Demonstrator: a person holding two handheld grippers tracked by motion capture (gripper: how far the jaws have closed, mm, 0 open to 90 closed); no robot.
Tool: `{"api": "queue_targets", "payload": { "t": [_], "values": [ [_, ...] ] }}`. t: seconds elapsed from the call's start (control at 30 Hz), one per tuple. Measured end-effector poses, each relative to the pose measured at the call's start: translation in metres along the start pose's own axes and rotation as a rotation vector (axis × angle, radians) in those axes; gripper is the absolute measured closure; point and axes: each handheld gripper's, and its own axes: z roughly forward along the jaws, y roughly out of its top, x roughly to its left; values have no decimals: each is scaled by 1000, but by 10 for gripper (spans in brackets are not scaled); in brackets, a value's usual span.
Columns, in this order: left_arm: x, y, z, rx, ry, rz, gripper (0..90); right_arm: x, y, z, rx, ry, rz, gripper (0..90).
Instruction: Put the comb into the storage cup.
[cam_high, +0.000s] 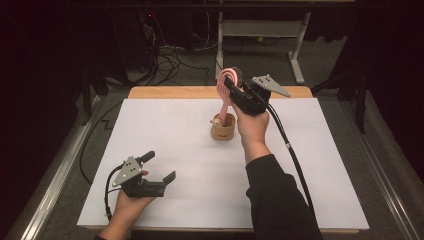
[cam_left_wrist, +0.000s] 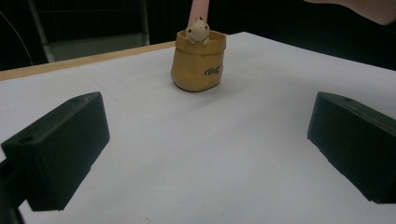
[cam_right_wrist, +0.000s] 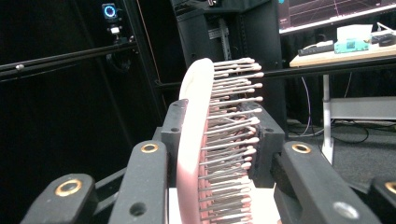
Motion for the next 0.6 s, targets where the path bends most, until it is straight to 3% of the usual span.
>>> {"api": "queue_targets", "payload": {
  "t": [0.6],
  "values": [
    [0,-1,1,5,2,-2,0,-7,-17,3,4,-19,22,667]
  ]
}}
